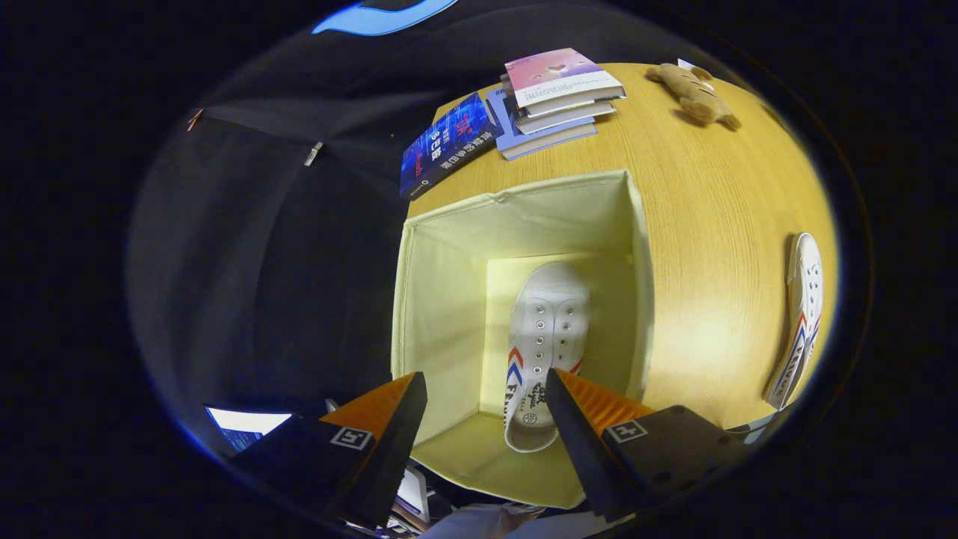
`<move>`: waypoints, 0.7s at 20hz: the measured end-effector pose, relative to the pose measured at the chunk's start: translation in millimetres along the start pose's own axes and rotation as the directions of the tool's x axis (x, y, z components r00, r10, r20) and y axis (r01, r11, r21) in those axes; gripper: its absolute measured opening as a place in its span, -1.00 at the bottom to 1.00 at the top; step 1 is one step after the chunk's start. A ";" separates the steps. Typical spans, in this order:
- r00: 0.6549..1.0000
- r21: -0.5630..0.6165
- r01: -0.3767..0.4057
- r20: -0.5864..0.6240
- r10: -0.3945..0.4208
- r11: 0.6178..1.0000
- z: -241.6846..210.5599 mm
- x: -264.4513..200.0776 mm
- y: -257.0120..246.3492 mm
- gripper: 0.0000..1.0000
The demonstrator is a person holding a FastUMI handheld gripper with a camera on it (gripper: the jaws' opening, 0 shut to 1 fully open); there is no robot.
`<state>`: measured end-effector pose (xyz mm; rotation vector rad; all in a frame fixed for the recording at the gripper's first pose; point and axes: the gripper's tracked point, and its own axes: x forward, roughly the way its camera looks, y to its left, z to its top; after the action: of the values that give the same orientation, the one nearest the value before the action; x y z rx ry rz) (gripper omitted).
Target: Open the storage box then place both shoes into the box .Put the left shoe in first, then the right shoe, with the right side of both shoes facing outward in a uniform manner.
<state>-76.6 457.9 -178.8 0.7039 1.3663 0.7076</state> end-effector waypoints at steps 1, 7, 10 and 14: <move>1.000 0.000 -0.015 0.004 0.015 1.000 0.5 -10.1 -1.4 0.93; 0.998 -0.015 -0.045 0.050 0.045 0.999 10.5 -82.4 -41.5 0.93; 0.994 0.013 -0.024 0.110 0.023 1.000 25.8 -118.1 -80.3 0.94; 0.982 0.050 0.068 0.171 -0.076 0.996 39.3 -156.5 -157.1 0.93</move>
<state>-42.8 236.8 -205.2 0.7304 1.2448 0.5475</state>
